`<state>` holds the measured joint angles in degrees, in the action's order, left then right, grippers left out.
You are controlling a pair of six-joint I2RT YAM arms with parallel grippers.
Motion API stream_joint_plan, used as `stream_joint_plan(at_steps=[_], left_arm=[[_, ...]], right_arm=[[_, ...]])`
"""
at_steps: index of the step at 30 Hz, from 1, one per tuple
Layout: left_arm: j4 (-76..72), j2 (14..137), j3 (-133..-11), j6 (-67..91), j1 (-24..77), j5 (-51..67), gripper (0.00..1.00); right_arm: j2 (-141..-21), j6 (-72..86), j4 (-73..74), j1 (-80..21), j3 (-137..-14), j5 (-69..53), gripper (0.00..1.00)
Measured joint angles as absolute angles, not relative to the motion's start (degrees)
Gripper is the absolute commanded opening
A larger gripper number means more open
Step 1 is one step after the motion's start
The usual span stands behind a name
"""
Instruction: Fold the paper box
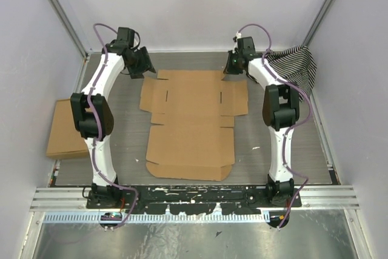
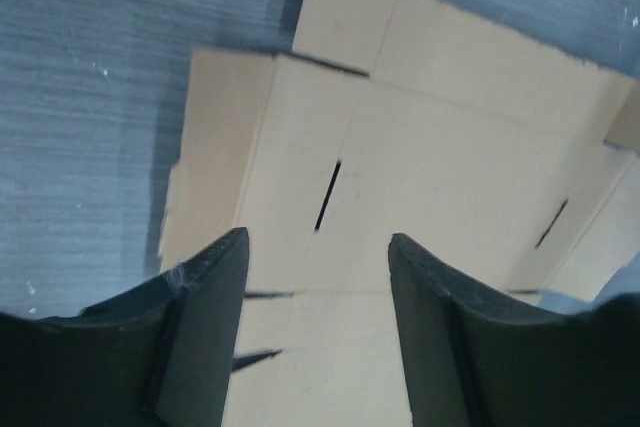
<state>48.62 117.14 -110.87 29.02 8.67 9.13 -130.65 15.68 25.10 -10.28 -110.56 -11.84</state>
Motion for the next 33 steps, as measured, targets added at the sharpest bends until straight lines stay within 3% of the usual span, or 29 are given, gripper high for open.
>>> stream_joint_plan(at_steps=[3, 5, 10, 13, 33], left_arm=[[49.6, 122.1, -116.2, 28.9, 8.7, 9.2, 0.4], [50.1, 124.7, -118.8, 29.1, 8.7, 9.3, 0.38], [50.6, 131.0, -125.1, 29.1, 8.8, 9.3, 0.61], [50.9, 132.9, -125.5, 29.2, 8.8, 9.0, 0.66], [53.9, 139.2, -122.6, 27.7, 8.9, 8.2, 0.66]], right_arm=[[-129.0, 14.9, 26.0, -10.9, -109.5, -11.4, 0.08], [-128.6, 14.7, 26.3, -11.5, -109.2, -11.3, 0.08], [-128.6, 14.2, 28.1, -13.0, -108.0, -11.0, 0.08], [-128.6, 14.2, 29.1, -13.4, -107.7, -10.8, 0.08], [-128.6, 15.2, 30.2, -13.6, -107.0, -11.5, 0.08]])
